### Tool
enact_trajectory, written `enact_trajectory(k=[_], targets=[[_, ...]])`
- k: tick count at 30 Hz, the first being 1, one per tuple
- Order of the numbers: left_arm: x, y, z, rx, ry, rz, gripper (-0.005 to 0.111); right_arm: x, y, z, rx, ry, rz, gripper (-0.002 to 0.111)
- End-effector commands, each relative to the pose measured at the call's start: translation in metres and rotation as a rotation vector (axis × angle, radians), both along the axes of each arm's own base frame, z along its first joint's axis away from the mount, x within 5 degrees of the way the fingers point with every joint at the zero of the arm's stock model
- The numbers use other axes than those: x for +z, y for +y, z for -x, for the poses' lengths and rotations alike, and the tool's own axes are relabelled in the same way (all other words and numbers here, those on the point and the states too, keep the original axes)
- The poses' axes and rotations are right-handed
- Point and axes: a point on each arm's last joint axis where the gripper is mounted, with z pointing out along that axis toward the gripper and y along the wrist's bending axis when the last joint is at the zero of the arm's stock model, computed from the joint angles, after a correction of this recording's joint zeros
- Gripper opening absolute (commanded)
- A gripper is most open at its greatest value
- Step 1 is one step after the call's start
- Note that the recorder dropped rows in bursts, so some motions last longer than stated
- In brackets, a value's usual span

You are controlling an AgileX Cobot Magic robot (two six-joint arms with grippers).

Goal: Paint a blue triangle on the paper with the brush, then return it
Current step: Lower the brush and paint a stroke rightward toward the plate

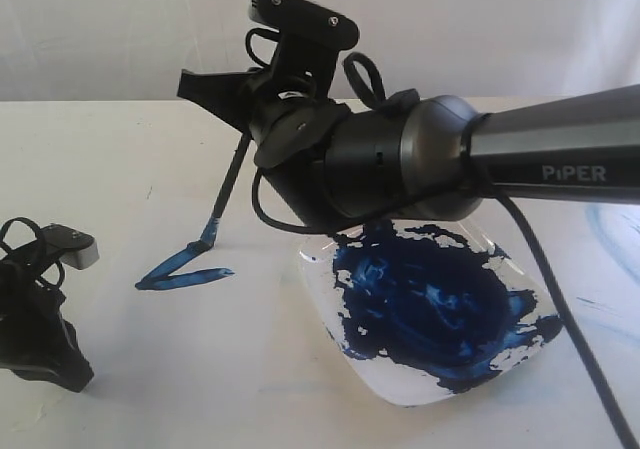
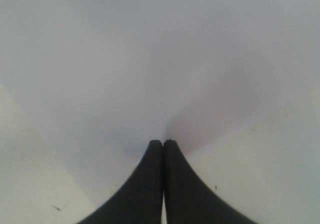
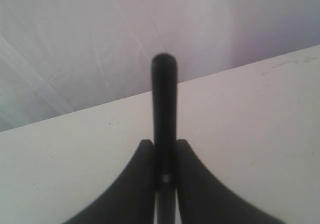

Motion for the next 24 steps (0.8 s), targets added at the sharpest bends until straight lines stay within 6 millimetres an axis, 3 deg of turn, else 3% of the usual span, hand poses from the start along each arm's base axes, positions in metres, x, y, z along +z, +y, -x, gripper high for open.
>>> enact_trajectory(k=[1,24], targets=[[0.001,0.0,0.003,0.009,0.018,0.013,0.0,0.004,-0.002,0.001,0.004,-0.001,0.025,0.0],[0.0,0.0,0.003,0.011,0.015,0.012,0.0,0.009,-0.019,0.003,-0.113,0.069,0.088,0.0]])
